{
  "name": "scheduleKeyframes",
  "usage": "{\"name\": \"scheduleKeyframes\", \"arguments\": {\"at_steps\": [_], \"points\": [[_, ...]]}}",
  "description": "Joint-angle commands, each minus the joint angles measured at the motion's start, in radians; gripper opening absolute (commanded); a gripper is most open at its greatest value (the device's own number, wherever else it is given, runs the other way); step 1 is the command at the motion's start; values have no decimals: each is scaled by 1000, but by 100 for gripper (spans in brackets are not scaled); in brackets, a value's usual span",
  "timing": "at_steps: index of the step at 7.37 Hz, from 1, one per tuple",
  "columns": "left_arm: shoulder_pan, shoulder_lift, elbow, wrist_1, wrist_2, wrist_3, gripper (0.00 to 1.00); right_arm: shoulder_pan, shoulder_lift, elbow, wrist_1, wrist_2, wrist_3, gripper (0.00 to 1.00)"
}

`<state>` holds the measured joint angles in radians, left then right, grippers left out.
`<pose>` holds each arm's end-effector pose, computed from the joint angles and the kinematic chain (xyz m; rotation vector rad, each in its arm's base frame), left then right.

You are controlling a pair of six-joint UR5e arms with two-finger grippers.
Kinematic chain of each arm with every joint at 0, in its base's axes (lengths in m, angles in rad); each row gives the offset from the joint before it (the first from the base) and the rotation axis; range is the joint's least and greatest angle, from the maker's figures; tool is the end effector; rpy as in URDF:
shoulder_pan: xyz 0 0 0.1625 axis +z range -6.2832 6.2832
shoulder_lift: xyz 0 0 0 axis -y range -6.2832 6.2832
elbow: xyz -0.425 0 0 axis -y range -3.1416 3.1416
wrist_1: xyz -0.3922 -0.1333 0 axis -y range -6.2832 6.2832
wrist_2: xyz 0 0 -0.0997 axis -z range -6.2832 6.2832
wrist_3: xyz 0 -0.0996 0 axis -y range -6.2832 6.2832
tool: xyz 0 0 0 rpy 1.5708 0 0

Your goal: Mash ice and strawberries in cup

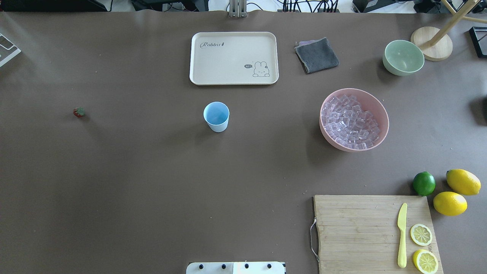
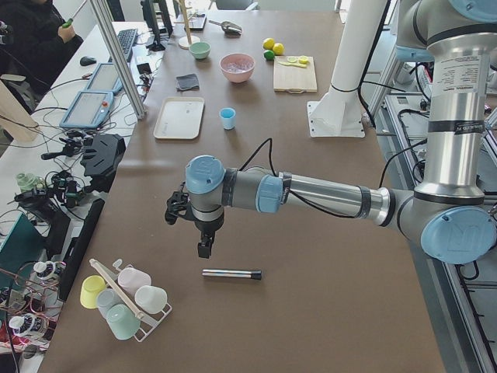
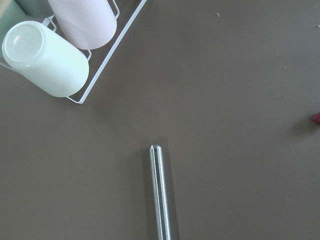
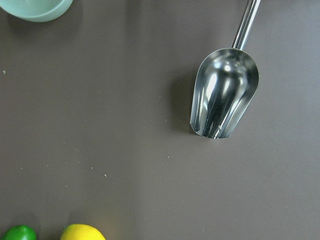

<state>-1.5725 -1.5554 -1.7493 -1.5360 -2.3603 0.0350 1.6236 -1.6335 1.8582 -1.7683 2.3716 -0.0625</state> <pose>-0.0634 -0.4882 0.5806 0.1360 0.7862 0.0822 0.0858 -0.4534 0.5659 0.0718 -0.7980 -0.0201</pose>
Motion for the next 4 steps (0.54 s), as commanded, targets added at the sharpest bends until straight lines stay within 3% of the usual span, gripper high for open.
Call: {"name": "scheduleKeyframes", "arguments": {"at_steps": [1, 4], "points": [[0, 1, -4, -1, 0, 0, 99, -49, 37, 38, -8, 85, 89, 100], [-1, 3, -7, -1, 0, 2, 99, -276, 148, 128, 76, 77, 302, 100]]}}
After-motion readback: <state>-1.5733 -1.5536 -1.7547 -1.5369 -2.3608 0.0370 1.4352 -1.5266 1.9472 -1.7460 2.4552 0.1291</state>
